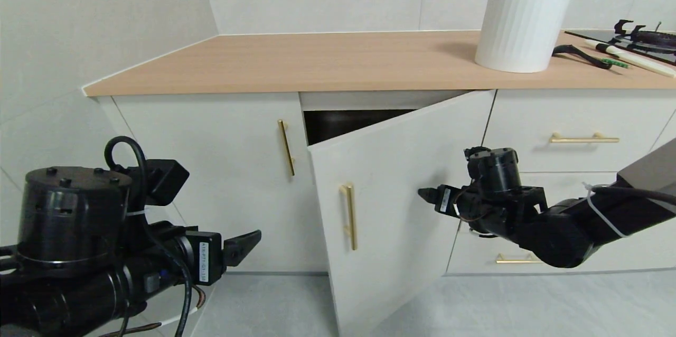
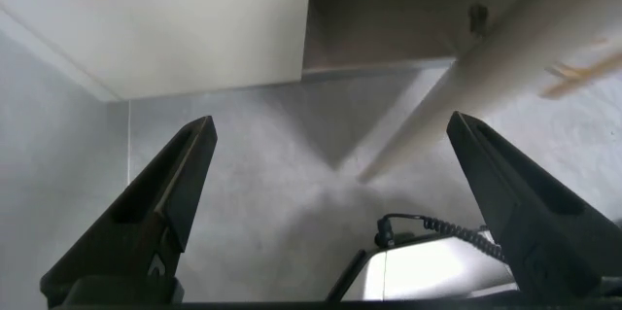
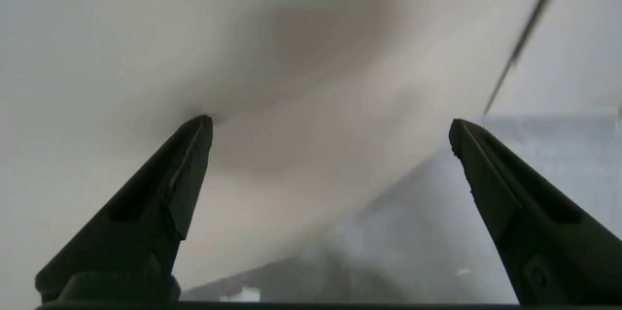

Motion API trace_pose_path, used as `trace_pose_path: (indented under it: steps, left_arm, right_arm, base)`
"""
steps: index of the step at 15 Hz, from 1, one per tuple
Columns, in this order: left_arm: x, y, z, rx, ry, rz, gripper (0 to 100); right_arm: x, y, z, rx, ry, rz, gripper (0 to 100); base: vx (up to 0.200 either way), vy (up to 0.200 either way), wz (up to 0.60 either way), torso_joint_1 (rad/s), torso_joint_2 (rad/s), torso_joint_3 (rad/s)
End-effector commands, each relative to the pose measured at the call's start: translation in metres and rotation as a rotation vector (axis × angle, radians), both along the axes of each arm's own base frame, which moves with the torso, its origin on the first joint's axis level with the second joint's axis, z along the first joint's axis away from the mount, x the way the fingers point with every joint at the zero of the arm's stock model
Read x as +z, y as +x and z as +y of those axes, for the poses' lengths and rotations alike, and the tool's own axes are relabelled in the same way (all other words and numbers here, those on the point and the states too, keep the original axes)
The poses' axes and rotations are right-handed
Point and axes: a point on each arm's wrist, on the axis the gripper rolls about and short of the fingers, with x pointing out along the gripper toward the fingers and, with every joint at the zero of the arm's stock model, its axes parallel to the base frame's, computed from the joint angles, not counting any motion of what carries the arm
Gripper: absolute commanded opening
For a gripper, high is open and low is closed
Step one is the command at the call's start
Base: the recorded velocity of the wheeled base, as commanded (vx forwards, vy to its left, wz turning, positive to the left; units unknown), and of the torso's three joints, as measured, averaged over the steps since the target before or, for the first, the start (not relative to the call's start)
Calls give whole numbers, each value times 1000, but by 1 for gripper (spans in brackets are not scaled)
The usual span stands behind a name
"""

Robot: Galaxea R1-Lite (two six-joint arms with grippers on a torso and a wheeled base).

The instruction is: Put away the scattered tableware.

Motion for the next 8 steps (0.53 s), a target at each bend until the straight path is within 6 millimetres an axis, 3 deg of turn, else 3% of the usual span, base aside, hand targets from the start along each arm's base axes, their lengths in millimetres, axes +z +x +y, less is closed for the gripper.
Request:
trace_pose_path:
  steps: [1, 6, 7, 8]
  left_arm:
    - [-2, 1, -1, 0, 3, 8, 100]
    - [-2, 1, -1, 2, 3, 6, 100]
    - [-2, 1, -1, 0, 3, 7, 100]
    - [-2, 1, -1, 0, 3, 7, 100]
  right_arm:
    - [-11, 8, 5, -20, -5, -1, 100]
    - [-7, 24, 9, -111, 71, -45, 100]
    - [-11, 39, 8, -201, 73, -71, 100]
    - [-11, 41, 8, -212, 78, -76, 100]
  base:
    - [0, 0, 0, 0, 0, 0]
    - [0, 0, 0, 0, 0, 0]
    - [0, 0, 0, 0, 0, 0]
    - [0, 0, 0, 0, 0, 0]
